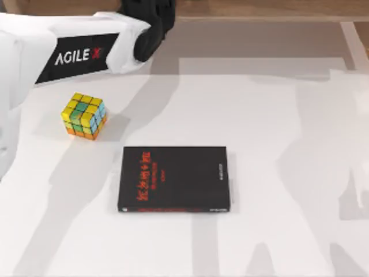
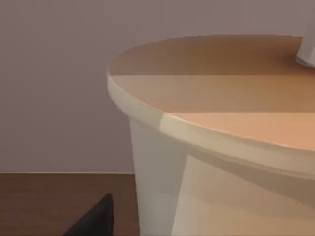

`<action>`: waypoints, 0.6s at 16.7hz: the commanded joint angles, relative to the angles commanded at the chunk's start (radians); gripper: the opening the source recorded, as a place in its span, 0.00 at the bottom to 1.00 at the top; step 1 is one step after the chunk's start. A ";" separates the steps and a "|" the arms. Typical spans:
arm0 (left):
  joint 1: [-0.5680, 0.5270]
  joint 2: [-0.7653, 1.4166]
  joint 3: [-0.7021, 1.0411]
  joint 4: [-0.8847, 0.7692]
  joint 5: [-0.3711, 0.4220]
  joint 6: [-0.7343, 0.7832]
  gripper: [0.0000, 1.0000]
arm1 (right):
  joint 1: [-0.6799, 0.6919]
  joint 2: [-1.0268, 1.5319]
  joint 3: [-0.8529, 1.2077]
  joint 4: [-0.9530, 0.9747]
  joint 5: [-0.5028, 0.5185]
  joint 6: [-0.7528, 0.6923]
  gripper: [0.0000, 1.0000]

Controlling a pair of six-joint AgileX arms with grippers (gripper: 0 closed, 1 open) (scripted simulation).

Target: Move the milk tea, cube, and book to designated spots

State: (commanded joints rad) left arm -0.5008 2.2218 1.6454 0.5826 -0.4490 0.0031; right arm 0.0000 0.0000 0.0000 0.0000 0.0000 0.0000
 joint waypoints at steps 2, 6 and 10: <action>0.000 0.000 0.000 0.000 0.000 0.000 1.00 | 0.000 0.000 0.000 0.000 0.000 0.000 1.00; 0.000 0.000 0.000 0.000 0.000 0.000 0.77 | 0.000 0.000 0.000 0.000 0.000 0.000 1.00; 0.000 0.000 0.000 0.000 0.000 0.000 0.47 | 0.000 0.000 0.000 0.000 0.000 0.000 1.00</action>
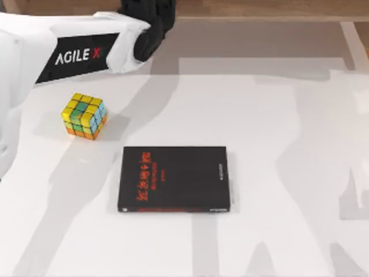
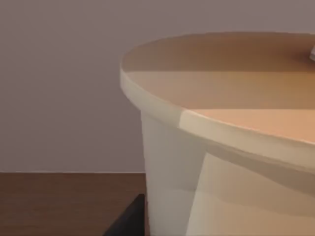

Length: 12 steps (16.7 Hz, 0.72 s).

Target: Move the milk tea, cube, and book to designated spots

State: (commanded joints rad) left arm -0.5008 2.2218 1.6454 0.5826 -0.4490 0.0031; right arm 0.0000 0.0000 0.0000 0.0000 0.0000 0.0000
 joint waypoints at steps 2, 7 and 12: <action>0.000 0.000 0.000 0.000 0.000 0.000 0.32 | 0.000 0.000 0.000 0.000 0.000 0.000 1.00; 0.000 0.000 0.000 0.000 0.000 0.000 0.00 | 0.000 0.000 0.000 0.000 0.000 0.000 1.00; 0.000 0.000 0.000 0.000 0.000 0.000 0.00 | 0.000 0.000 0.000 0.000 0.000 0.000 1.00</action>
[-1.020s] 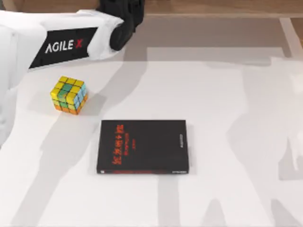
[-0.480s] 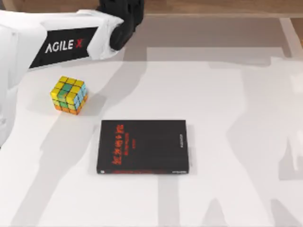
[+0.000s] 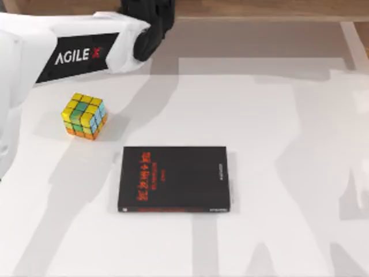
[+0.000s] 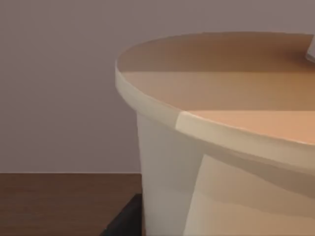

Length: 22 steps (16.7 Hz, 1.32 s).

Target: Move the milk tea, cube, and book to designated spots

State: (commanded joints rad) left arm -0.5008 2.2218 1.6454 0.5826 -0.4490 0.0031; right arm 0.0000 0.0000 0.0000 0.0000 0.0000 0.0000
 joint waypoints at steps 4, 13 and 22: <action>-0.005 -0.005 -0.003 0.001 -0.001 0.001 0.00 | 0.000 0.000 0.000 0.000 0.000 0.000 1.00; -0.081 -0.243 -0.341 0.096 -0.081 0.004 0.00 | 0.000 0.000 0.000 0.000 0.000 0.000 1.00; -0.030 -0.308 -0.389 0.107 -0.021 -0.005 0.00 | 0.000 0.000 0.000 0.000 0.000 0.000 1.00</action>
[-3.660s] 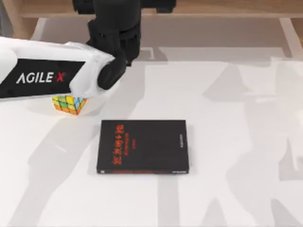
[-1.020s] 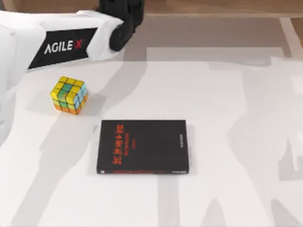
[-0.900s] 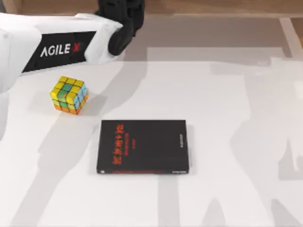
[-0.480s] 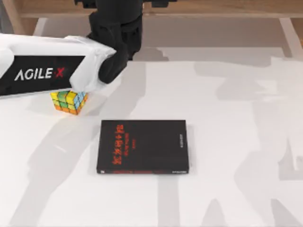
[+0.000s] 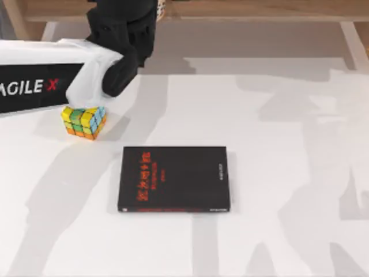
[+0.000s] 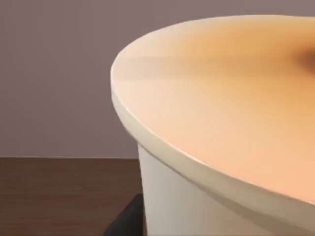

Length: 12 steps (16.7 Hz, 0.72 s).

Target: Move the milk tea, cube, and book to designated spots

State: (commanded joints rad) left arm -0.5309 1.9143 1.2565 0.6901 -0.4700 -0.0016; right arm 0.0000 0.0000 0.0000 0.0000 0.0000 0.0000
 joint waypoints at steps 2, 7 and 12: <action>0.077 -0.062 -0.061 0.000 0.095 -0.013 0.00 | 0.000 0.000 0.000 0.000 0.000 0.000 1.00; 0.359 -0.219 -0.262 0.021 0.481 -0.031 0.00 | 0.000 0.000 0.000 0.000 0.000 0.000 1.00; 0.670 -0.231 -0.435 0.090 0.835 -0.008 0.00 | 0.000 0.000 0.000 0.000 0.000 0.000 1.00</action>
State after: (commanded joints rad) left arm 0.1389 1.6828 0.8218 0.7802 0.3655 -0.0093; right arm 0.0000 0.0000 0.0000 0.0000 0.0000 0.0000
